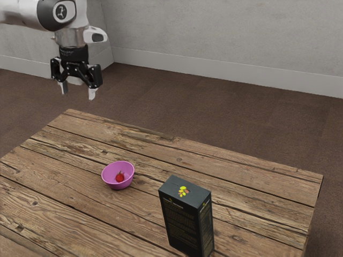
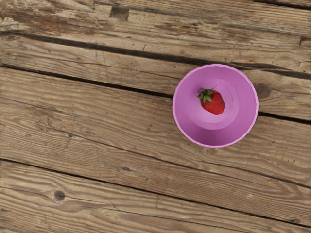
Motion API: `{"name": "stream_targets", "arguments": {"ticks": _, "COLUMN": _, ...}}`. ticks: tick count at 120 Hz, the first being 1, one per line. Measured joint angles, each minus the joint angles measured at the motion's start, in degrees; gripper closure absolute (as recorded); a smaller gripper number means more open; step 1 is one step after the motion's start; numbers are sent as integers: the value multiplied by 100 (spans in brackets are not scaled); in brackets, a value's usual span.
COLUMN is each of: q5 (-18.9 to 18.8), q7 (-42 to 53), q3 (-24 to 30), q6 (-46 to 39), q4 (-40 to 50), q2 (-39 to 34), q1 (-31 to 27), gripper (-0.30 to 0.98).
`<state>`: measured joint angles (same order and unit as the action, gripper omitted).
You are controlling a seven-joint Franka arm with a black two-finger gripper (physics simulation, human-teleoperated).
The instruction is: Take strawberry from the bowl
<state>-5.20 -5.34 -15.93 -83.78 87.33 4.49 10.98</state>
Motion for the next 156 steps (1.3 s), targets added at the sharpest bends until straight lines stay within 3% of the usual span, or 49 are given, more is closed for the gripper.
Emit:
{"name": "stream_targets", "arguments": {"ticks": 36, "q5": 74, "q7": -192, "q3": 147, "q6": -636, "q4": -104, "q2": -29, "q1": -86, "gripper": 2}}
{"name": "stream_targets", "arguments": {"ticks": 83, "q5": 297, "q7": -1115, "q3": 139, "q6": -2454, "q4": 1628, "q2": 200, "q1": -100, "gripper": 2}}
{"name": "stream_targets", "arguments": {"ticks": 156, "q5": 617, "q7": -2157, "q3": 134, "q6": -4368, "q4": 2851, "q2": 607, "q1": 21, "gripper": 6}}
